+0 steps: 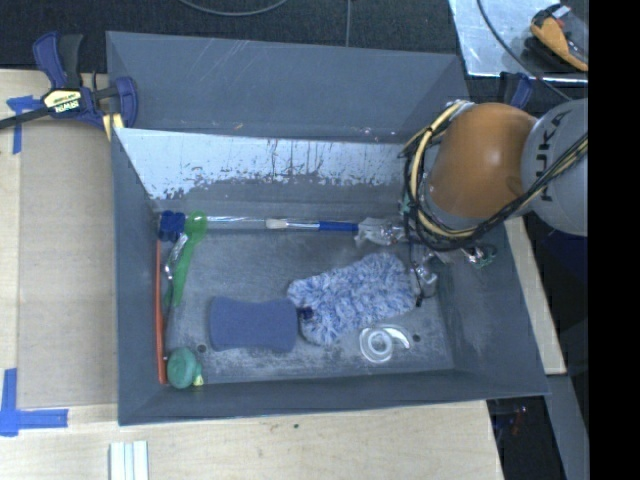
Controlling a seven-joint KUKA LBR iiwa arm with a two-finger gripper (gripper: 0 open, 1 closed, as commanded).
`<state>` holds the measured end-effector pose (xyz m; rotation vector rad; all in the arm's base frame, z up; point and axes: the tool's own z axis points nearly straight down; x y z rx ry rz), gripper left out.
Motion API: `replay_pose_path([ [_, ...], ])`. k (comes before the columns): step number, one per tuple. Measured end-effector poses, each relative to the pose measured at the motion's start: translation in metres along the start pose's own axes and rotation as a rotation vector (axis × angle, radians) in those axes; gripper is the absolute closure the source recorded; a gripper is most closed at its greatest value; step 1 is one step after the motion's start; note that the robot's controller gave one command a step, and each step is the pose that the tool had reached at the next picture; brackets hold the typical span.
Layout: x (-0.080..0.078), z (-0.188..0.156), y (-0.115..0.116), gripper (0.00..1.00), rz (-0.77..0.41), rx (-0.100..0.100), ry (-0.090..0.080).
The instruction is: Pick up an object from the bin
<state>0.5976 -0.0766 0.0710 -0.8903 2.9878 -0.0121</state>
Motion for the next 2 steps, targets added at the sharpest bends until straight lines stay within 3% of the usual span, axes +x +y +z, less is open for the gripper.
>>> replay_pose_path([
  [1, 0.001, 0.0, 0.003, 0.0, -0.002, 0.003, -0.001],
  [2, -0.019, -0.049, 0.016, 0.0, -0.018, 0.004, -0.006],
])
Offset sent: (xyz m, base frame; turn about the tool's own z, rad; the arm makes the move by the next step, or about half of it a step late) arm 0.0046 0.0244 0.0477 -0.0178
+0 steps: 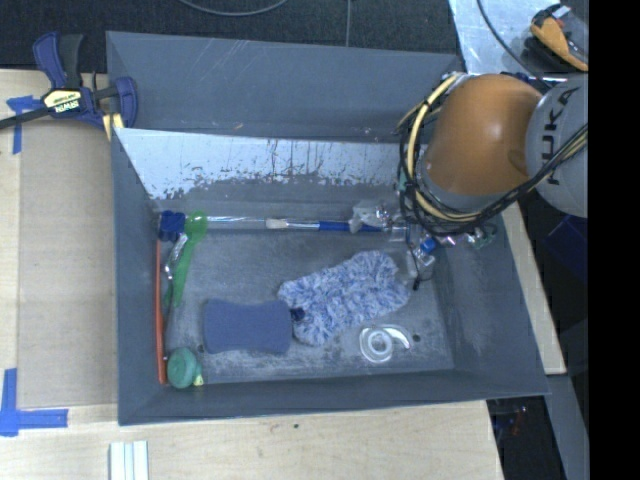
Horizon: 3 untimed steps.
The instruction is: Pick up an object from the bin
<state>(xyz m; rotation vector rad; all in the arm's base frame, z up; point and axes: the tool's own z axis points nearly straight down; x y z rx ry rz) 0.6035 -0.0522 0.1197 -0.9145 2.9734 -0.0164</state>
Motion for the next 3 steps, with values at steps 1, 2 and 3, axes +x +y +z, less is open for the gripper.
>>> replay_pose_path([
  [1, 0.005, 0.049, -0.002, 0.0, 0.013, -0.002, 0.005],
  [2, -0.012, 0.025, 0.005, 1.0, 0.01, 0.006, -0.009],
  [3, -0.012, 0.025, 0.005, 1.0, 0.011, 0.006, -0.009],
])
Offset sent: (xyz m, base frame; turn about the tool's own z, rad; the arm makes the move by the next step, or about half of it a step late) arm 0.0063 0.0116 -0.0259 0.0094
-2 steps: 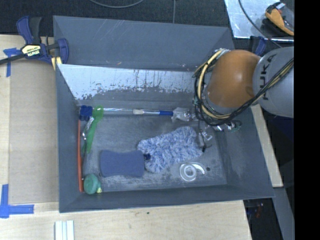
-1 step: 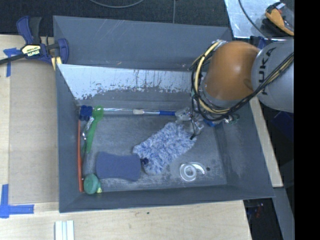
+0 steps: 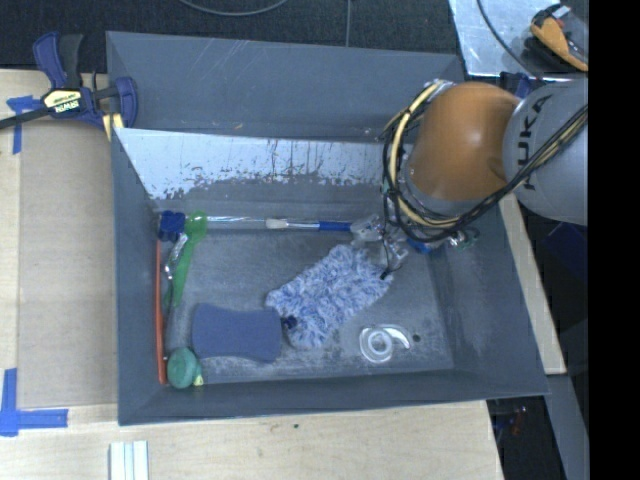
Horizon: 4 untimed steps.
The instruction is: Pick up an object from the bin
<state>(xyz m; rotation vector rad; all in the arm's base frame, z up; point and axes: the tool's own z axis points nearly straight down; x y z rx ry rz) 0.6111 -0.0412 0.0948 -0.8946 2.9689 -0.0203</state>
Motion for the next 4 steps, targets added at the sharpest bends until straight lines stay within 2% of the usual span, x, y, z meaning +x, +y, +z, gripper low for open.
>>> replay_pose_path([
  [1, -0.022, -0.123, -0.004, 1.0, -0.021, 0.005, -0.008],
  [2, 0.001, 0.015, 0.03, 1.0, -0.005, -0.001, 0.0],
  [3, -0.029, -0.045, 0.019, 1.0, -0.259, 0.016, -0.02],
  [4, -0.029, -0.045, 0.019, 1.0, -0.258, 0.016, -0.019],
])
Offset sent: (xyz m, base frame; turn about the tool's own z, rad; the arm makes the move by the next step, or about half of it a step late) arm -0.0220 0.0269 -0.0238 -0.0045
